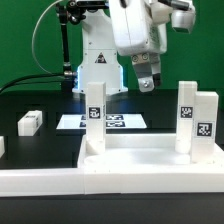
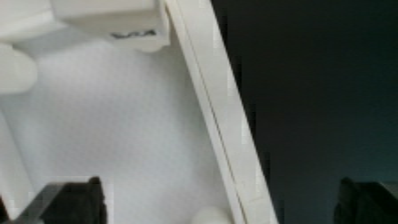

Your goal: Assemble desk

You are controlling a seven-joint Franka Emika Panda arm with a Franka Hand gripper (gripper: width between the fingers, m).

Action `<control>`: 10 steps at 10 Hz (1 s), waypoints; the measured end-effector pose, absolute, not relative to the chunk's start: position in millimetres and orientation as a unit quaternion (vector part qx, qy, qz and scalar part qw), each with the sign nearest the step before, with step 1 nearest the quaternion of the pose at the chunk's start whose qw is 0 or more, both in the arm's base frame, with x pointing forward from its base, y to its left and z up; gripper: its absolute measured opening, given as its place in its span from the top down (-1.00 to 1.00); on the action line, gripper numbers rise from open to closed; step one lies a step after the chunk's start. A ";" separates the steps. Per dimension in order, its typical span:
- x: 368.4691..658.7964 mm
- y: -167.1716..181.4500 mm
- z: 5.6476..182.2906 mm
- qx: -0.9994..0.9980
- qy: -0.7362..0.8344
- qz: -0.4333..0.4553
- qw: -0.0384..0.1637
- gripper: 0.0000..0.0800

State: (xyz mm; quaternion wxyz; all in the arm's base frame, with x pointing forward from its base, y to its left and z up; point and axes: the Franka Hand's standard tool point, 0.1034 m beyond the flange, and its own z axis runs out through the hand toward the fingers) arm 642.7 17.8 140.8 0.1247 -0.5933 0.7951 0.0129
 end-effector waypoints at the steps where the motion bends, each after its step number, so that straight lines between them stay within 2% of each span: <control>1: 630.4 2.1 146.1 -0.611 0.781 0.008 0.127 -0.62; 3: 604.0 -43.5 160.9 -0.716 0.686 -0.014 0.131 -0.62; 4: 600.2 -60.6 165.8 -0.744 0.655 -0.024 0.132 -0.62; 5: 604.1 -64.6 170.8 -0.759 0.636 -0.033 0.133 -0.62; 10: 601.8 -66.9 166.2 -0.861 0.491 -0.055 0.123 -0.62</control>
Offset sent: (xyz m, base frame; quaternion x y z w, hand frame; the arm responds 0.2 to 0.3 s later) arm -0.0388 -0.0683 0.0185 0.0223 -0.0366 -0.2868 0.9570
